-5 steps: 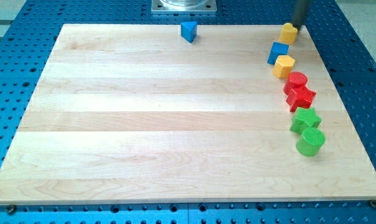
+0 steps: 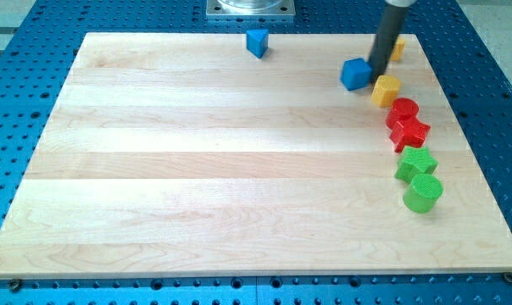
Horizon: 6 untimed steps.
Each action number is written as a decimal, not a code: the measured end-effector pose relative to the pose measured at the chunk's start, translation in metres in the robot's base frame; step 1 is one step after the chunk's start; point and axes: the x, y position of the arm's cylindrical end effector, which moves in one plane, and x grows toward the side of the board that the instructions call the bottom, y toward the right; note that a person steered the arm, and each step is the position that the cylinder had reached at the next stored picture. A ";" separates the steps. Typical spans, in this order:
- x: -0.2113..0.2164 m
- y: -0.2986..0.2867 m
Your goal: Move the cube to the bottom of the triangle
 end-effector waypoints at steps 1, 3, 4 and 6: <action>0.018 0.009; 0.005 -0.066; -0.015 -0.061; 0.013 -0.122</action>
